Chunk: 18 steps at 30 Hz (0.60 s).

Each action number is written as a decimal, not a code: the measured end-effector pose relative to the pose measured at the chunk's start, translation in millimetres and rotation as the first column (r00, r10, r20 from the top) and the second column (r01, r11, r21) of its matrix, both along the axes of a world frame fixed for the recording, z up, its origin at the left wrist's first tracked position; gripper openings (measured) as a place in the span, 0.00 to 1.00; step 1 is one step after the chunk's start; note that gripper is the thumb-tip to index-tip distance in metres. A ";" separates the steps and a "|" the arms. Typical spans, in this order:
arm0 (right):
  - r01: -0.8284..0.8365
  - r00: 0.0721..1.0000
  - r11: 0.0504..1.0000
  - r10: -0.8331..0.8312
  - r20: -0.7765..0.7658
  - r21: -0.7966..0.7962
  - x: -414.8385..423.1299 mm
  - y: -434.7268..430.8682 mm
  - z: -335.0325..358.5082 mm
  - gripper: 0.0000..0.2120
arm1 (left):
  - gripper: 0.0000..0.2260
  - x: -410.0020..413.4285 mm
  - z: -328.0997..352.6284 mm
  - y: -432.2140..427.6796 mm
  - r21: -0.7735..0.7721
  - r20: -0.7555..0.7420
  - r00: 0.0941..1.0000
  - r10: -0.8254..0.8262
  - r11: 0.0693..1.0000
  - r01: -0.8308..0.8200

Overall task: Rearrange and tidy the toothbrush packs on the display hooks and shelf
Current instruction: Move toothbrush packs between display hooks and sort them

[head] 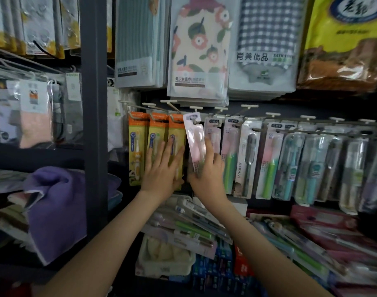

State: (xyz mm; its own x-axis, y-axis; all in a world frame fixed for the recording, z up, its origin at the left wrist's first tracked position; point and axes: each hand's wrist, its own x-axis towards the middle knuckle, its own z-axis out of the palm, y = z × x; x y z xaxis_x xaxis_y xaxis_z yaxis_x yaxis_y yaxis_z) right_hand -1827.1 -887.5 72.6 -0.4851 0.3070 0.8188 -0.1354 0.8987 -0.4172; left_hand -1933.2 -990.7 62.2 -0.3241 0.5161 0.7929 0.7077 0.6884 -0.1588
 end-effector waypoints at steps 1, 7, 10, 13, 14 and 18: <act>-0.003 1.000 1.000 0.003 0.028 0.025 8.3 2.0 -0.3 0.41 | 0.44 7.2 -3.7 -0.8 0.001 0.055 0.998 -0.021 1.000 0.021; 0.063 0.990 0.973 -0.088 0.106 0.221 33.3 17.0 16.0 0.39 | 0.44 38.7 -36.8 -6.0 0.091 0.208 0.975 -0.073 0.994 0.055; 0.067 0.979 0.940 -0.126 0.159 0.334 37.2 19.6 20.2 0.39 | 0.44 47.4 -32.1 -9.3 0.240 0.160 0.983 -0.091 0.970 0.050; 0.071 0.968 0.929 -0.152 0.198 0.363 44.9 20.2 12.1 0.39 | 0.42 59.8 -23.4 -13.9 0.324 0.094 0.990 -0.104 0.944 0.069; 0.067 0.959 0.936 -0.156 0.237 0.345 48.1 22.1 6.2 0.39 | 0.41 63.2 -24.7 -14.3 0.319 0.100 0.990 -0.103 0.946 0.066; 0.058 0.851 0.966 -0.180 0.493 0.253 63.4 49.7 -27.8 0.38 | 0.34 79.1 -45.2 -15.2 0.125 0.230 0.969 -0.092 0.990 0.064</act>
